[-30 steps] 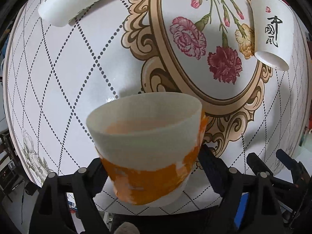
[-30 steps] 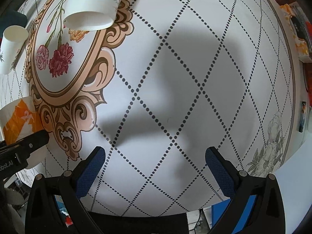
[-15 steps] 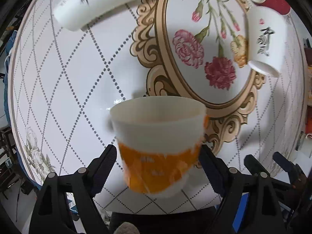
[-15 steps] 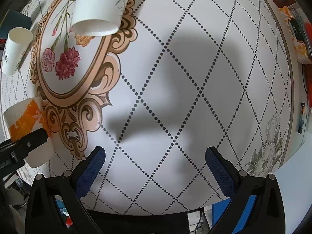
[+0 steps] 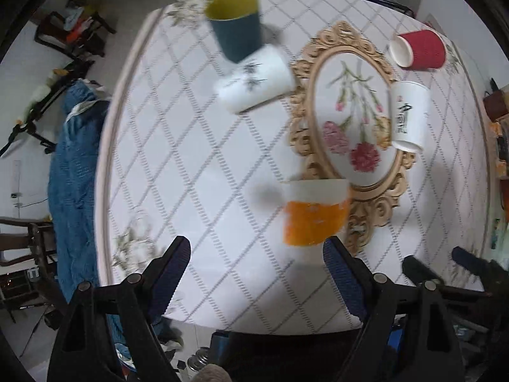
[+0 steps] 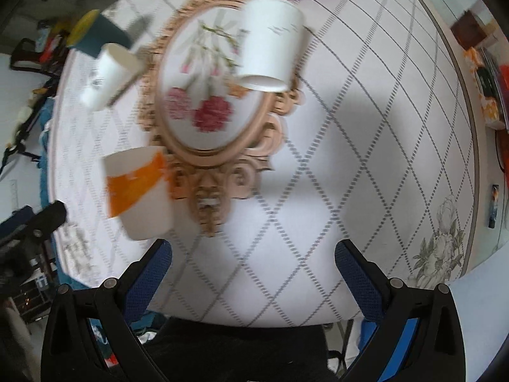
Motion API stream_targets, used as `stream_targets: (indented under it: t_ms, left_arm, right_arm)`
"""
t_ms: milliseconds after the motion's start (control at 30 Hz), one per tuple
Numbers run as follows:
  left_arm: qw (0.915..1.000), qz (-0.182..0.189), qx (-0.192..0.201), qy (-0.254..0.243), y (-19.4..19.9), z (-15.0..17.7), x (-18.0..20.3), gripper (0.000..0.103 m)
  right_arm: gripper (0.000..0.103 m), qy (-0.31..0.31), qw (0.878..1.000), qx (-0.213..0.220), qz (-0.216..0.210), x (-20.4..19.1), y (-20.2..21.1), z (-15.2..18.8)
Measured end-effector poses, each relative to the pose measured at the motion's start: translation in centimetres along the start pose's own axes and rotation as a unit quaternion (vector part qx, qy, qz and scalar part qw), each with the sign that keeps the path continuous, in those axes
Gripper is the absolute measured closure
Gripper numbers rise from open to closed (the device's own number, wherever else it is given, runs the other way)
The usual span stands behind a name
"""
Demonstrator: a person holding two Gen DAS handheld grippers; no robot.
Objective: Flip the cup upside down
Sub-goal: 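Bring the cup to the right gripper while the right gripper grasps it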
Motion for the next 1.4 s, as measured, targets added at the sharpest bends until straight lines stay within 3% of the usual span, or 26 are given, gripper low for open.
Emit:
stream_targets:
  t_ms: [300, 733, 867, 967, 1000, 1067, 1100, 1167, 1200, 1267, 1367, 1400]
  left_arm:
    - [0.9989, -0.001, -0.008, 0.045, -1.8, 2.1, -5.3, 0.018]
    - [0.9938, 0.028, -0.056, 0.091, -8.2, 4.2, -9.7, 0.018]
    - [0.9925, 0.027, -0.069, 0.097, -9.6, 4.7, -9.6, 0.018]
    - [0.9911, 0.025, -0.078, 0.105, -10.6, 5.0, -9.4, 0.018]
    - [0.9906, 0.026, -0.08, 0.108, -10.8, 5.0, -9.4, 0.018]
    - [0.9886, 0.029, -0.088, 0.118, -11.4, 5.2, -9.3, 0.018]
    - [0.9874, 0.031, -0.093, 0.125, -11.7, 5.3, -9.2, 0.018]
    - [0.9857, 0.034, -0.1, 0.131, -12.2, 5.4, -9.0, 0.018]
    - [0.985, 0.035, -0.102, 0.134, -12.3, 5.5, -8.9, 0.018]
    - [0.9834, 0.035, -0.107, 0.143, -12.6, 5.7, -8.8, 0.018]
    - [0.9808, 0.034, -0.113, 0.155, -13.0, 5.9, -8.5, 0.018]
    - [0.98, 0.034, -0.114, 0.159, -13.1, 6.0, -8.5, 0.018]
  right_arm:
    - [0.0, 0.035, 0.999, 0.0, -0.012, -6.8, -0.5, -0.1]
    - [0.0, 0.129, 0.989, -0.044, 0.056, -13.1, -5.0, -1.9]
    - [0.0, 0.211, 0.971, -0.068, 0.092, -14.6, -5.9, -2.3]
    - [0.0, 0.326, 0.931, -0.083, 0.139, -16.0, -6.1, -2.3]
    - [0.0, 0.371, 0.911, -0.082, 0.159, -16.5, -6.1, -2.4]
    - [0.0, 0.472, 0.856, -0.082, 0.194, -17.5, -6.1, -2.2]
    - [0.0, 0.523, 0.823, -0.079, 0.209, -18.1, -6.1, -1.9]
    - [0.0, 0.629, 0.735, -0.075, 0.241, -18.9, -6.4, -1.0]
    - [0.0, 0.681, 0.683, -0.076, 0.255, -19.1, -6.6, -0.2]
    - [0.0, 0.781, 0.554, -0.087, 0.275, -19.0, -7.4, 1.8]
    - [0.0, 0.867, 0.395, -0.123, 0.279, -18.0, -8.5, 4.7]
    - [0.0, 0.884, 0.351, -0.13, 0.28, -17.5, -9.0, 5.2]
Point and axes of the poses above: each gripper's, at about its wrist camera, not at the fingertips, and y roughly against the way its jaws point, x to its right, z to its underside, the point moved 6 cm from there along -y, roughly the way its jaws point, and after that the axes turned 10 degrees about -z, right-handed, at the moved point
